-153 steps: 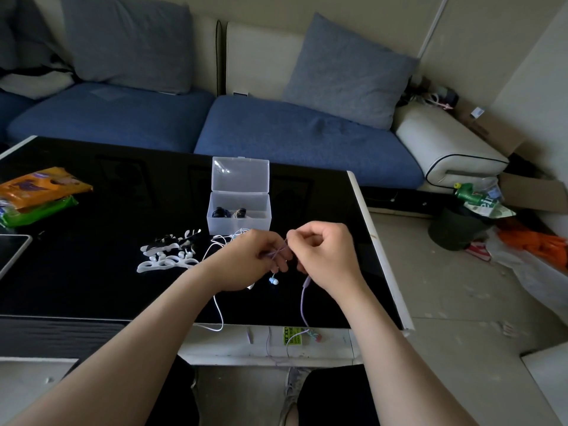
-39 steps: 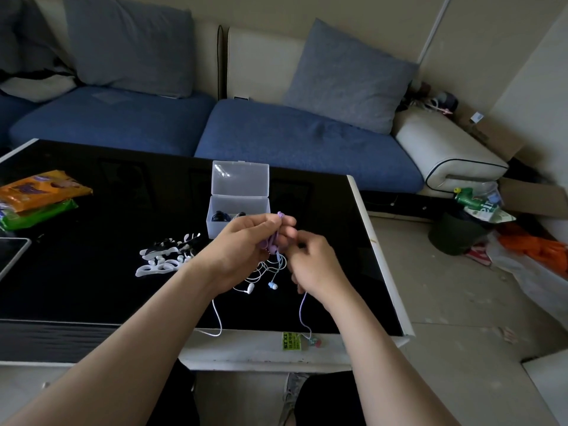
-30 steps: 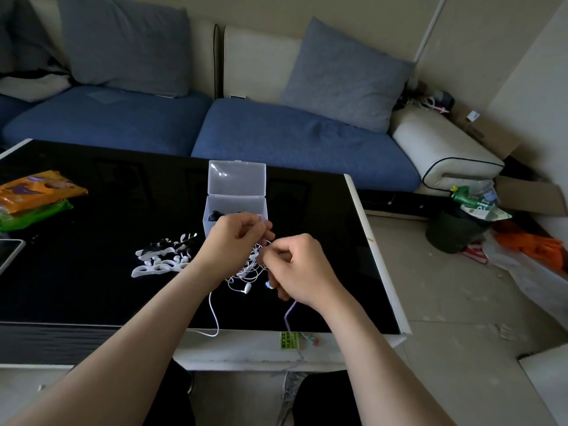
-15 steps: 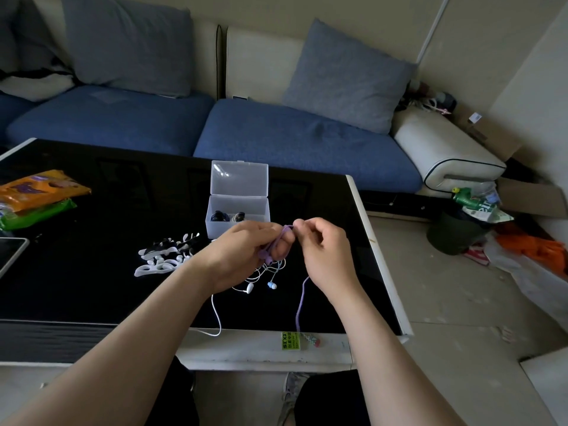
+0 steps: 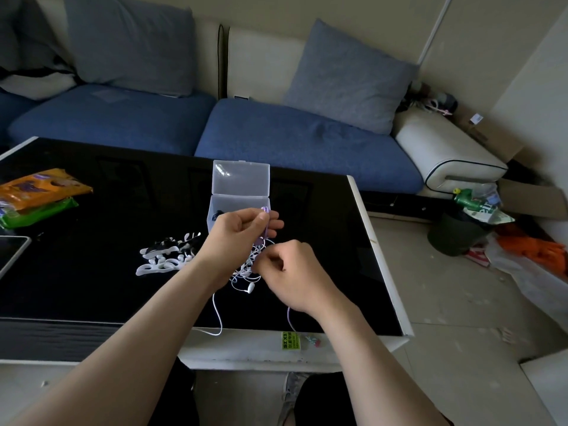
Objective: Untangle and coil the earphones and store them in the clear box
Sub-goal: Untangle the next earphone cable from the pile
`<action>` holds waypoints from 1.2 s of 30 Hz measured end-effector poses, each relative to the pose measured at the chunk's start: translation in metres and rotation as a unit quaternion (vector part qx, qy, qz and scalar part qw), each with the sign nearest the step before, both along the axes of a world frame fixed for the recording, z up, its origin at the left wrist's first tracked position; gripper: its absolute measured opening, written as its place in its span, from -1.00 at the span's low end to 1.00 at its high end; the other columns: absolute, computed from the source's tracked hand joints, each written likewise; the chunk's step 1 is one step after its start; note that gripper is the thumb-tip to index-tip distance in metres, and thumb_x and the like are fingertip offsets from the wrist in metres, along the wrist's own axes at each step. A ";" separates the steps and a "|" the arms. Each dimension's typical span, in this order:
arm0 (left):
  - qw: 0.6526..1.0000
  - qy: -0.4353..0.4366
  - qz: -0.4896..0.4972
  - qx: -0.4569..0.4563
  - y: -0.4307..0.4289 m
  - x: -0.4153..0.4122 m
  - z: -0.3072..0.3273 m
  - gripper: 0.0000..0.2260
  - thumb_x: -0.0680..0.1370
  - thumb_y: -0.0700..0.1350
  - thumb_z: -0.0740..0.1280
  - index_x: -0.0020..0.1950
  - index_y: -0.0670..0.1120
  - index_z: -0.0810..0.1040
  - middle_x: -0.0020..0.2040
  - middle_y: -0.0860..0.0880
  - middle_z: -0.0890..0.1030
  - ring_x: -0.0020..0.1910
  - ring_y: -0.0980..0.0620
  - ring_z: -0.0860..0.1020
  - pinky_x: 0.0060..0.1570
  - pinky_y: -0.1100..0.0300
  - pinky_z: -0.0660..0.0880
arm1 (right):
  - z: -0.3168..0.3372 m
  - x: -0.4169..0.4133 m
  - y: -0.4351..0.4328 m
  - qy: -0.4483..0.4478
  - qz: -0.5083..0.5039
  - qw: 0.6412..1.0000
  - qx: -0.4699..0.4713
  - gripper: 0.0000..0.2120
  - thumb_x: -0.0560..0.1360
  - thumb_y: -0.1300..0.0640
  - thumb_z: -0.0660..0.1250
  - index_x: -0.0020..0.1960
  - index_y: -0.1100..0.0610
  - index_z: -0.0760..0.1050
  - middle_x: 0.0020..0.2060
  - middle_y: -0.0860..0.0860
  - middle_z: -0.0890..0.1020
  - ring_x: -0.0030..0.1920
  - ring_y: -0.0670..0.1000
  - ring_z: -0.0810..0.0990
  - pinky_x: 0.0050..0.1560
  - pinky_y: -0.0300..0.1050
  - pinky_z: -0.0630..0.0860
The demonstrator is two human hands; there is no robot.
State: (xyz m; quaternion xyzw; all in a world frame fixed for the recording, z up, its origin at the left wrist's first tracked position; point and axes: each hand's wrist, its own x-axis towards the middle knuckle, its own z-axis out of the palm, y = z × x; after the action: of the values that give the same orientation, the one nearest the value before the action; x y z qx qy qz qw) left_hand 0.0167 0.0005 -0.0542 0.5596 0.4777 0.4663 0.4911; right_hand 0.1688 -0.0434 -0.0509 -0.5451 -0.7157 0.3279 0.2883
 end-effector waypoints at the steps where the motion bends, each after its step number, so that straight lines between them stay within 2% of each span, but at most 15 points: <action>1: 1.000 0.026 0.001 0.005 0.000 -0.002 -0.001 -0.78 0.74 -0.11 0.28 0.13 -0.12 0.72 -0.04 0.04 0.78 -0.07 0.11 0.71 -0.07 0.27 0.62 | 0.000 -0.001 0.000 0.009 -0.004 1.000 0.015 -0.77 0.57 0.10 0.35 -0.20 0.18 0.64 -0.45 0.09 0.52 -0.45 -0.08 0.35 -0.39 -0.06 0.29; 4: 0.983 0.176 -0.054 0.020 0.000 -0.007 -0.004 -0.72 0.71 -0.12 0.30 -0.14 -0.13 0.69 -0.30 0.05 0.63 -0.32 0.12 0.50 -0.25 0.18 0.46 | 0.000 -0.002 0.003 0.084 -0.066 0.991 0.077 -0.78 0.54 0.10 0.37 -0.23 0.15 0.65 -0.42 0.10 0.58 -0.41 -0.05 0.46 -0.37 -0.07 0.38; 5: 0.979 0.187 -0.080 0.005 -0.002 -0.007 -0.002 -0.68 0.70 -0.15 0.28 -0.21 -0.10 0.67 -0.33 0.06 0.60 -0.33 0.14 0.47 -0.24 0.18 0.41 | 0.001 0.001 0.005 0.106 -0.099 0.984 0.099 -0.79 0.53 0.10 0.37 -0.23 0.14 0.66 -0.42 0.09 0.60 -0.40 -0.01 0.52 -0.37 -0.04 0.43; 7: 0.982 0.142 -0.121 -0.038 -0.007 -0.005 0.003 -0.62 0.70 -0.22 0.23 -0.25 -0.03 0.67 -0.30 0.04 0.65 -0.29 0.15 0.50 -0.19 0.23 0.40 | 0.002 0.010 0.010 0.126 -0.151 0.972 0.128 -0.78 0.55 0.14 0.36 -0.24 0.13 0.67 -0.42 0.10 0.61 -0.40 0.05 0.55 -0.37 -0.01 0.45; 8: 0.983 0.111 -0.138 -0.054 -0.008 -0.004 0.005 -0.63 0.71 -0.23 0.20 -0.19 -0.06 0.70 -0.26 0.00 0.68 -0.24 0.11 0.53 -0.17 0.23 0.41 | 0.002 0.015 0.012 0.125 -0.173 0.968 0.130 -0.78 0.56 0.16 0.37 -0.24 0.13 0.66 -0.42 0.10 0.60 -0.41 0.00 0.51 -0.38 -0.04 0.42; 10: 0.983 0.061 -0.157 -0.069 -0.009 -0.002 0.008 -0.68 0.72 -0.22 0.17 -0.02 -0.17 0.72 -0.20 -0.08 0.68 -0.18 0.03 0.53 -0.16 0.22 0.43 | 0.001 0.021 0.014 0.114 -0.215 0.963 0.113 -0.79 0.59 0.17 0.37 -0.20 0.13 0.66 -0.41 0.05 0.59 -0.42 -0.14 0.46 -0.38 -0.17 0.38; 13: 0.981 -0.042 -0.161 -0.096 -0.008 0.001 0.007 -0.68 0.74 -0.19 0.16 0.04 -0.26 0.69 -0.20 -0.13 0.61 -0.22 0.02 0.51 -0.19 0.22 0.42 | -0.002 0.024 0.019 0.115 -0.241 0.962 0.060 -0.84 0.64 0.13 0.37 -0.07 0.09 0.70 -0.31 -0.08 0.65 -0.29 -0.18 0.60 -0.33 -0.39 0.42; 16: 0.969 -0.158 -0.147 -0.120 -0.009 0.006 0.008 -0.68 0.77 -0.17 0.14 0.14 -0.32 0.64 -0.18 -0.11 0.59 -0.23 0.06 0.53 -0.21 0.26 0.44 | -0.005 0.021 0.023 0.116 -0.238 0.964 0.018 -0.84 0.65 0.09 0.35 -0.03 0.02 0.70 -0.20 -0.02 0.71 -0.21 -0.09 0.64 -0.30 -0.37 0.45; 20: 0.960 -0.234 -0.088 -0.126 -0.002 0.012 0.005 -0.68 0.76 -0.12 0.19 0.22 -0.32 0.63 -0.07 -0.12 0.70 -0.18 0.08 0.61 -0.17 0.29 0.51 | -0.006 0.011 0.026 0.077 -0.212 0.974 -0.025 -0.77 0.67 0.03 0.32 -0.08 0.00 0.71 -0.32 -0.02 0.66 -0.36 -0.09 0.54 -0.41 -0.33 0.36; 22: 0.970 -0.213 -0.048 -0.110 0.005 0.014 0.001 -0.70 0.75 -0.11 0.22 0.20 -0.28 0.66 -0.02 -0.14 0.74 -0.16 0.10 0.65 -0.19 0.31 0.53 | -0.006 0.005 0.029 0.042 -0.190 0.980 -0.031 -0.73 0.66 0.04 0.32 -0.16 -0.01 0.69 -0.41 -0.02 0.60 -0.43 -0.09 0.48 -0.46 -0.30 0.31; 25: 0.980 -0.180 0.012 -0.088 0.016 0.013 -0.003 -0.72 0.76 -0.12 0.21 0.16 -0.24 0.68 0.00 -0.14 0.77 -0.14 0.10 0.69 -0.20 0.32 0.56 | -0.008 -0.002 0.036 0.021 -0.160 0.987 -0.018 -0.61 0.64 0.06 0.35 -0.38 0.01 0.53 -0.54 -0.06 0.44 -0.51 -0.07 0.31 -0.49 -0.24 0.22; 28: 0.986 -0.148 0.054 -0.061 0.028 0.011 -0.004 -0.72 0.76 -0.13 0.21 0.16 -0.25 0.68 -0.02 -0.10 0.78 -0.13 0.10 0.71 -0.17 0.33 0.57 | -0.010 -0.009 0.045 -0.020 -0.101 0.995 -0.002 -0.62 0.63 0.06 0.34 -0.37 0.08 0.53 -0.52 -0.02 0.42 -0.46 0.00 0.28 -0.46 -0.17 0.23; 31: 0.996 -0.024 0.085 -0.017 0.040 0.007 -0.005 -0.73 0.76 -0.13 0.22 0.14 -0.20 0.70 -0.06 -0.05 0.78 -0.09 0.05 0.73 -0.15 0.35 0.59 | -0.005 -0.013 0.053 -0.060 -0.052 0.996 0.027 -0.60 0.60 0.10 0.32 -0.42 0.09 0.44 -0.52 -0.01 0.39 -0.45 0.02 0.29 -0.44 -0.14 0.21; 33: 0.996 0.042 0.084 0.007 0.050 0.003 -0.007 -0.74 0.75 -0.12 0.23 0.09 -0.14 0.71 -0.09 0.01 0.77 -0.06 0.02 0.73 -0.07 0.25 0.64 | -0.002 -0.012 0.063 -0.017 -0.048 0.998 0.037 -0.65 0.55 0.14 0.35 -0.40 0.16 0.49 -0.54 -0.01 0.45 -0.44 0.05 0.34 -0.42 -0.08 0.27; 36: 0.971 0.229 0.045 0.056 0.060 -0.006 -0.010 -0.71 0.74 -0.01 0.23 -0.09 0.06 0.69 -0.22 0.18 0.71 -0.16 0.12 0.65 -0.04 0.04 0.57 | 0.002 -0.010 0.075 0.087 -0.083 0.992 0.046 -0.73 0.51 0.14 0.40 -0.34 0.22 0.59 -0.55 -0.01 0.45 -0.46 -0.06 0.33 -0.42 -0.12 0.28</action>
State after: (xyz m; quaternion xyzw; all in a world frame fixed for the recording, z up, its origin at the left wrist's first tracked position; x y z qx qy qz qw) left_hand 0.0106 0.0601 -0.0642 0.6562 0.5752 0.3733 0.3150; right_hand 0.1589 0.0316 -0.0488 -0.5581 -0.6548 0.3155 0.4003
